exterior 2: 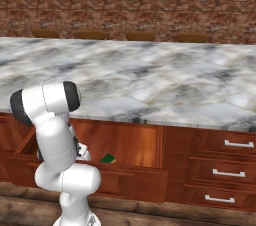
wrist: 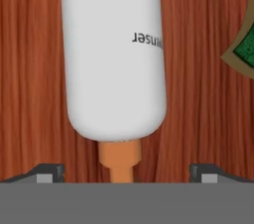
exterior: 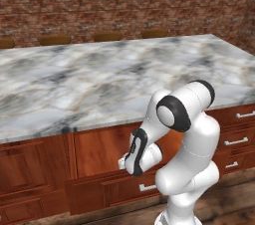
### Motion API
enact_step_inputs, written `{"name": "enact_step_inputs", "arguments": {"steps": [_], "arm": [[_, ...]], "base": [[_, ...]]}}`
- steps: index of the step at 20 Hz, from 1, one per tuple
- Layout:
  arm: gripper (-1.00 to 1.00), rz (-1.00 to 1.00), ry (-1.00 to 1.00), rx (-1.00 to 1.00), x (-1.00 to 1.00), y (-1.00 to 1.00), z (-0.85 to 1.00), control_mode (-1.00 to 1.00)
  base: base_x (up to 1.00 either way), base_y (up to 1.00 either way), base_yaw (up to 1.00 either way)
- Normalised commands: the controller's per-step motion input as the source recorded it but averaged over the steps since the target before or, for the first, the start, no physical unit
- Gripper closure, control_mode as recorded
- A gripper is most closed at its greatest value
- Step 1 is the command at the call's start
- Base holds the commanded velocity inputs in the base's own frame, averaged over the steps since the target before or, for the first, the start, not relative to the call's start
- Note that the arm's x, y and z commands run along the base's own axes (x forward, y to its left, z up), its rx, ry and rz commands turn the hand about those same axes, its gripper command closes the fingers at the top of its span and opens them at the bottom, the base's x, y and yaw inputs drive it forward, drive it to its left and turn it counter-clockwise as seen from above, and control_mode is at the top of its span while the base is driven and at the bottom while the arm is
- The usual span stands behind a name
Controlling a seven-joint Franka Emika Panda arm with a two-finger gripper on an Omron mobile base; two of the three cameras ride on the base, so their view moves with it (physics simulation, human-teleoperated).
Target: Restock the sink supplies by placing the sponge and soap dispenser on the counter and next to the sink. Make sure the soap dispenser is upright.
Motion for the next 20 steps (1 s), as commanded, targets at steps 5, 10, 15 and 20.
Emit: {"name": "enact_step_inputs", "arguments": {"steps": [5,10,15,20], "arm": [[-1.00,0.00,0.00,0.00,0.00,0.00,-0.09,-1.00],[-1.00,0.00,0.00,0.00,0.00,0.00,-0.15,-1.00],[-1.00,0.00,0.00,0.00,0.00,0.00,-0.15,-1.00],[-1.00,0.00,0.00,0.00,0.00,0.05,-0.20,-1.00]], "base": [[0.00,0.00,0.00],[0.00,0.00,0.00],[0.00,0.00,0.00],[0.00,0.00,0.00]]}}
